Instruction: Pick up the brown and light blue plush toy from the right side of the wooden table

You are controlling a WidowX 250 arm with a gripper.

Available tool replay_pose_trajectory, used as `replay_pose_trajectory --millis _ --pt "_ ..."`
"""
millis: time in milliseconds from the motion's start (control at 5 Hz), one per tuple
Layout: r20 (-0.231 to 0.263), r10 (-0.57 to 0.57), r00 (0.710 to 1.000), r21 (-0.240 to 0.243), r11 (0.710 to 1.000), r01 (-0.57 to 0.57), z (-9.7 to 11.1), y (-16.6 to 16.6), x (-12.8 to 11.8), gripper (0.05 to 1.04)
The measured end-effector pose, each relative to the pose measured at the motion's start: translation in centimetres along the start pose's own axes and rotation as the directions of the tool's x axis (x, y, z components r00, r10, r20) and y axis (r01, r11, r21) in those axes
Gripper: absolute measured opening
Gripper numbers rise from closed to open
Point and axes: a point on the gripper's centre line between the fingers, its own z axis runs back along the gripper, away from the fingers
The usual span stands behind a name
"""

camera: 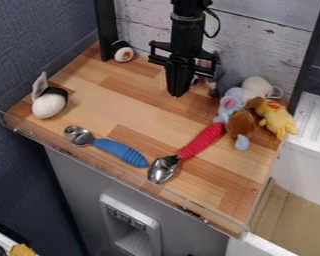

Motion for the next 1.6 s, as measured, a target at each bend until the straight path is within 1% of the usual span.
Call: replay_pose_trajectory --millis 200,400,600,800,1000,1200,1400,1600 --pt "-0.002 0.121 0.993 -0.003 0.993 -0.121 -0.2 -1.7 -0.1 0.237" --pt "0.003 0.292 0.956 -0.002 0.956 -0.292 0.0 -4.9 -0.1 0.497" --pt "0.030 0.448 0.894 -0.022 0.894 -0.447 1.4 -7.4 0.5 0.788" --pt "0.027 0.480 0.877 -0.023 0.877 -0.480 1.5 -10.0 0.3 0.995" --pt "0.026 0.447 0.894 -0.017 0.894 -0.447 1.3 -11.4 -0.1 1.000" --pt "0.005 0.358 0.934 0.000 0.934 -0.358 0.5 -11.9 -0.9 0.998" --pt "-0.008 0.258 0.966 0.012 0.966 -0.258 -0.3 -12.0 -1.5 0.998" --pt "-0.002 0.208 0.978 0.008 0.978 -0.208 -0.7 -12.0 -1.6 0.997"
